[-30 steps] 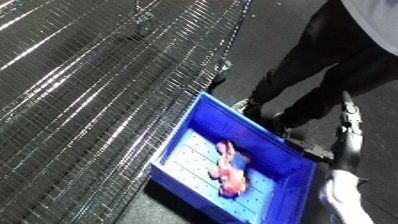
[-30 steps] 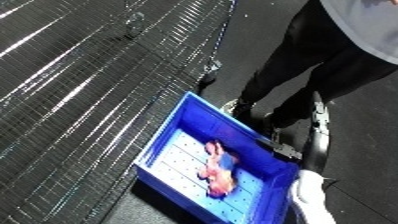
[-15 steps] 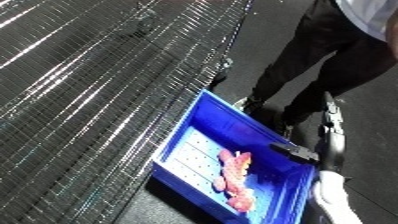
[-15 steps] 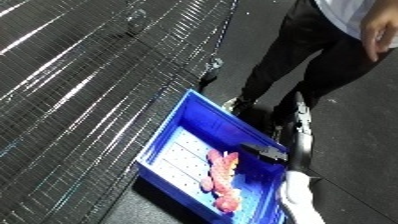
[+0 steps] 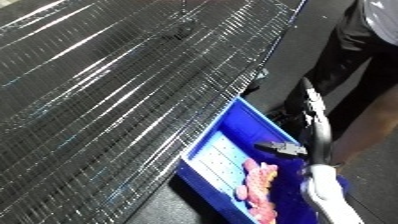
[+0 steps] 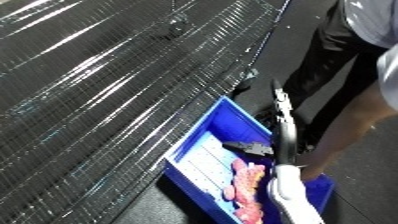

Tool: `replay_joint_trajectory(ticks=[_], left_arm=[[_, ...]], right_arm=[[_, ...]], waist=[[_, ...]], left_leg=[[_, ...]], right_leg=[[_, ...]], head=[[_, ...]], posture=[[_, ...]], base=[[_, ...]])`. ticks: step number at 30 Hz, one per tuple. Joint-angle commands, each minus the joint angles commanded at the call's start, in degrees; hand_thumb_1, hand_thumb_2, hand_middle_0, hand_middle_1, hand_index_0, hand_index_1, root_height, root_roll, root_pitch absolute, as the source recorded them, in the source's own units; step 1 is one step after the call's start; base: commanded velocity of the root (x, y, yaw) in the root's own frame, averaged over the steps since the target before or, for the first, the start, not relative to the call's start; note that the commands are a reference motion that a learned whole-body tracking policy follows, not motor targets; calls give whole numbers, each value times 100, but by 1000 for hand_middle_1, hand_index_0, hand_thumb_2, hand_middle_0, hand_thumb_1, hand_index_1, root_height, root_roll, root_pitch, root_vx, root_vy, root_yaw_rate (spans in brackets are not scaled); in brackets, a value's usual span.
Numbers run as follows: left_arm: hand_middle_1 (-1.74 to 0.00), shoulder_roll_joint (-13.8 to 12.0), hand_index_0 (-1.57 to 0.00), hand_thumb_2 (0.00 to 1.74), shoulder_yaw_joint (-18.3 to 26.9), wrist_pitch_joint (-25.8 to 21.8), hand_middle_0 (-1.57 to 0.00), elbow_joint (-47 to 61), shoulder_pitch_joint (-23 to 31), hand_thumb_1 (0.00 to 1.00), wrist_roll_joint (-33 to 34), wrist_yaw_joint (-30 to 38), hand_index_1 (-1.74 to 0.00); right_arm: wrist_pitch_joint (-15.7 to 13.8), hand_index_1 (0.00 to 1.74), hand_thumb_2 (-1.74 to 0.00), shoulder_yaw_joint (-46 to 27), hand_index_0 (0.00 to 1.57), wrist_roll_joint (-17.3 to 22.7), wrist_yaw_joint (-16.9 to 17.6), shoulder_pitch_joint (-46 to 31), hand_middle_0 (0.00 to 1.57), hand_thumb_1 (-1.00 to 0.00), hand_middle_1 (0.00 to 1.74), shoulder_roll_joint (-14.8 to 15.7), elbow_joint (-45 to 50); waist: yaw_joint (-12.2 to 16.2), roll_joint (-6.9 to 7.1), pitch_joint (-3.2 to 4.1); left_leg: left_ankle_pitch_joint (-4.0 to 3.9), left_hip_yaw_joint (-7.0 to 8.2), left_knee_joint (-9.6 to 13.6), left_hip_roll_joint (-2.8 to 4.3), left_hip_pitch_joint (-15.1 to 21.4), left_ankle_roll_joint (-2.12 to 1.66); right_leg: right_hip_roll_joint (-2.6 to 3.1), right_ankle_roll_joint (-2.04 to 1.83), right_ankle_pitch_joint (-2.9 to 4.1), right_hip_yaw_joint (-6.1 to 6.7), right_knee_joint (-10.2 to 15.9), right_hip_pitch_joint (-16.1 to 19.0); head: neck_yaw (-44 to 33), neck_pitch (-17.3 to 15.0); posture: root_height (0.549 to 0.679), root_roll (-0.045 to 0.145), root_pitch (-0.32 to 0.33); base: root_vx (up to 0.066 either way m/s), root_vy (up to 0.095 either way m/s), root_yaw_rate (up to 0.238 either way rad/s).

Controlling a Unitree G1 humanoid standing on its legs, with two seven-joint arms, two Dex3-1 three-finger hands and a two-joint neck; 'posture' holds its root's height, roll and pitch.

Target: Pick up the object and place it into the box

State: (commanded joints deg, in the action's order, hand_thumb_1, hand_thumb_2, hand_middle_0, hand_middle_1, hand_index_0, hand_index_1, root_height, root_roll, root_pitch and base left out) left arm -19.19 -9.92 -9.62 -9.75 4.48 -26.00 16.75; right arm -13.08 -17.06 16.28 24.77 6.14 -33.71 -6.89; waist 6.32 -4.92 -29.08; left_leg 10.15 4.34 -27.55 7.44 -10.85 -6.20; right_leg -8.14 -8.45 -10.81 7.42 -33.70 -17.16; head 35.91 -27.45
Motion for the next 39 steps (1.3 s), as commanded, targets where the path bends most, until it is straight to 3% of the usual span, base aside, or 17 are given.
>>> replay_joint_trajectory(ticks=[4, 15, 23, 39], left_arm=[[-1740, 20, -1570, 1740, 47, -7, -1570, 35, -29, 1000, 3, 14, -1740], [-1740, 47, -1570, 1740, 117, 53, -1570, 54, -157, 1000, 83, 1, -1740], [-1740, 28, -1570, 1740, 102, 100, -1570, 21, -258, 1000, 132, -26, -1740], [-1740, 55, -1570, 1740, 103, 98, -1570, -12, -456, 1000, 302, 4, -1740]], right_arm=[[93, 0, 0, 335, 0, 9, -173, 253, 0, 0, 0, -91, -34], [288, 0, 0, 1259, 0, -10, -648, 922, 0, 0, 0, -112, 84], [419, 0, 0, 1742, 0, -237, -824, 1334, 0, 0, 0, -107, 190], [484, 0, 0, 2176, 0, -572, -939, 1566, 0, 0, 0, 74, 223]], waist=[[-153, 35, -7], [-487, 95, -10], [-689, 108, -20], [-862, 119, -51]], left_leg=[[-13, -65, -49, -33, -67, -4], [-87, -218, -39, -92, -120, -11], [-124, -326, -41, -152, -162, -11], [-96, -433, -72, -214, -191, -2]], right_leg=[[1, 14, -23, -30, -53, -8], [-6, 41, -176, -101, -198, 4], [-44, 54, -259, -169, -305, 19], [-90, 35, -350, -233, -415, 25]], head=[[-629, 52], [-2399, 117], [-3053, 177], [-3837, 377]], posture=[[649, 63, -96], [648, 66, -97], [647, 68, -98], [647, 69, -94]], base=[[-9, -24, 121], [1, -13, 106], [2, -1, 124], [9, 7, 45]])
